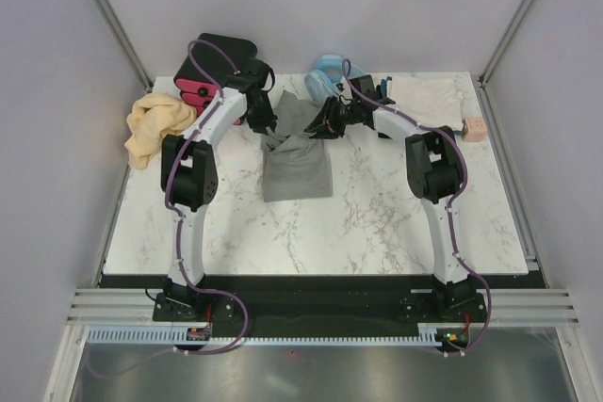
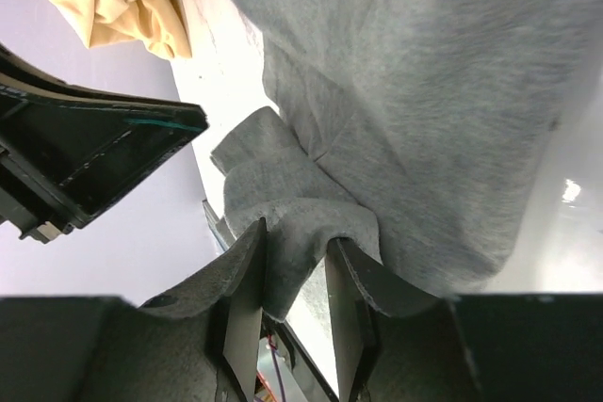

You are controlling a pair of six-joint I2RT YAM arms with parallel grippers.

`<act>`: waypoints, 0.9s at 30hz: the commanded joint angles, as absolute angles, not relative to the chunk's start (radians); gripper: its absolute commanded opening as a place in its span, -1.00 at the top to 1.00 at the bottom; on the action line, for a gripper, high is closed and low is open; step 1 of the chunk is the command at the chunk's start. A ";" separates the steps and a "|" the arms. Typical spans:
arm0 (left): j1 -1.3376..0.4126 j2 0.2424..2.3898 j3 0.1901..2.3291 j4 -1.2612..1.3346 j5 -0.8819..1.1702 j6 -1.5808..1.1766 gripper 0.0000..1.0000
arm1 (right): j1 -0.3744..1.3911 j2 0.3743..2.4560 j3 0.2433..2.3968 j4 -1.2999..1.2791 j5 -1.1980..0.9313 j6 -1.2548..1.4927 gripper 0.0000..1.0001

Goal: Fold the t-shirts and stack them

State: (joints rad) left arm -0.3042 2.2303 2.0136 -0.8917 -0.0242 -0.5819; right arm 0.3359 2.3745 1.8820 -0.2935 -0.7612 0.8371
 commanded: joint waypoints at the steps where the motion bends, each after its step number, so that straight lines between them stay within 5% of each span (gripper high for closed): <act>1: -0.291 2.197 2.066 -0.916 -0.072 -0.541 0.35 | 0.301 2.336 1.902 -0.267 -0.746 0.842 0.22; 17: -0.299 2.066 1.962 -0.920 -0.023 -0.548 0.34 | 0.255 2.292 1.869 -0.275 -0.768 0.853 0.17; 27: -0.331 1.956 1.800 -0.890 0.060 -0.523 0.36 | 0.222 2.047 1.720 -0.446 -0.732 0.669 0.20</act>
State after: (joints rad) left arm -0.3054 2.0247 1.8687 -0.9180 0.0074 -0.5735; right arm 0.2222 2.2005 1.7466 -0.3759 -0.7441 0.7677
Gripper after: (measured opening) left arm 0.327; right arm 0.408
